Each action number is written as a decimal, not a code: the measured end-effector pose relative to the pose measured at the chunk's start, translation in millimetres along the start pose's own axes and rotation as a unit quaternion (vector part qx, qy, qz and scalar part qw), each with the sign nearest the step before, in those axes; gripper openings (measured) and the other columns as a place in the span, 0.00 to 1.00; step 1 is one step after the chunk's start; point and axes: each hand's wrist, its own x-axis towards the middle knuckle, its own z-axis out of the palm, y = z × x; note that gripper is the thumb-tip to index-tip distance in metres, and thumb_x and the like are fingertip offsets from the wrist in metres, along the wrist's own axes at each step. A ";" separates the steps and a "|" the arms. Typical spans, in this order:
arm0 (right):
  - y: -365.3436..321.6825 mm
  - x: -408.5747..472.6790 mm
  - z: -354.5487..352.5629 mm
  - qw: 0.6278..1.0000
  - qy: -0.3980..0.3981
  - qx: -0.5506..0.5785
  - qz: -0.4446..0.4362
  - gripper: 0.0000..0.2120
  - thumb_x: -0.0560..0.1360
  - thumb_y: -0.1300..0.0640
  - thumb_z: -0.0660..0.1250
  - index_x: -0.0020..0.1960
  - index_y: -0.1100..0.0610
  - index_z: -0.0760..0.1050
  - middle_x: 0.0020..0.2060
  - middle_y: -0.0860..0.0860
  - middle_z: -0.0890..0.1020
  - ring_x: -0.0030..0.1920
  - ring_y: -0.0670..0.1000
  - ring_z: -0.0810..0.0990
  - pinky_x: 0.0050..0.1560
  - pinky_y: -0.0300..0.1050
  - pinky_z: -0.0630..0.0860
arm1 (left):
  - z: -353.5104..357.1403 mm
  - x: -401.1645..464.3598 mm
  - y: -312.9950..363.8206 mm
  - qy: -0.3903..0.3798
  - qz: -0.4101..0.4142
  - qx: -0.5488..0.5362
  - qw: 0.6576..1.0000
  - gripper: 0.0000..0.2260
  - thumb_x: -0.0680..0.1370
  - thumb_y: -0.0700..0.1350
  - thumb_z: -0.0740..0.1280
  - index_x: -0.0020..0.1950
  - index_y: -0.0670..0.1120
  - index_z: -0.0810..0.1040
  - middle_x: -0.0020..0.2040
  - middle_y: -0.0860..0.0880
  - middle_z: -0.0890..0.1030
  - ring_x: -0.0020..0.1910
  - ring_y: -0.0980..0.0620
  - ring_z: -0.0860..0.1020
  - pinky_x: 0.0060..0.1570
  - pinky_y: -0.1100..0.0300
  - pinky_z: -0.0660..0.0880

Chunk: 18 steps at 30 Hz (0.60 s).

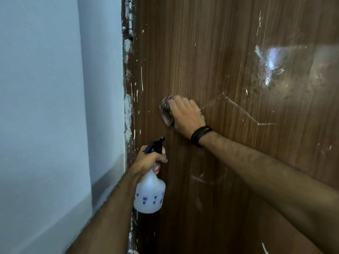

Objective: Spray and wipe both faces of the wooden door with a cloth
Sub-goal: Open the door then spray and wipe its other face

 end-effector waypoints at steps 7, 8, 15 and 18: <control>21.1 -32.5 -23.0 0.997 -0.015 -0.003 -0.076 0.16 0.71 0.62 0.70 0.57 0.59 0.73 0.51 0.56 0.77 0.48 0.57 0.77 0.45 0.51 0.72 | 24.6 19.6 17.7 -0.154 0.013 0.007 0.988 0.10 0.74 0.27 0.66 0.45 0.42 0.76 0.40 0.42 0.77 0.21 0.53 0.66 0.24 0.61 0.65; 30.1 -33.2 -28.1 0.996 -0.015 -0.012 -0.086 0.16 0.71 0.61 0.70 0.57 0.59 0.73 0.50 0.55 0.76 0.47 0.56 0.76 0.44 0.50 0.72 | 27.5 22.5 21.4 -0.179 0.010 0.011 0.984 0.10 0.74 0.27 0.66 0.45 0.42 0.76 0.40 0.42 0.77 0.21 0.53 0.66 0.24 0.61 0.65; 99.4 24.6 -63.6 0.996 0.051 -0.065 0.018 0.14 0.77 0.56 0.65 0.60 0.60 0.74 0.50 0.55 0.77 0.45 0.56 0.76 0.42 0.50 0.71 | 49.0 56.7 56.3 -0.206 0.057 0.049 0.976 0.09 0.74 0.27 0.67 0.44 0.41 0.76 0.42 0.40 0.77 0.20 0.53 0.67 0.23 0.61 0.65; 102.9 2.5 -62.7 0.996 0.048 -0.074 0.019 0.14 0.77 0.56 0.65 0.60 0.61 0.74 0.50 0.56 0.77 0.45 0.55 0.74 0.41 0.49 0.69 | 62.9 61.2 62.2 -0.187 0.080 0.073 0.976 0.09 0.74 0.28 0.68 0.42 0.41 0.76 0.41 0.39 0.76 0.20 0.52 0.67 0.23 0.61 0.66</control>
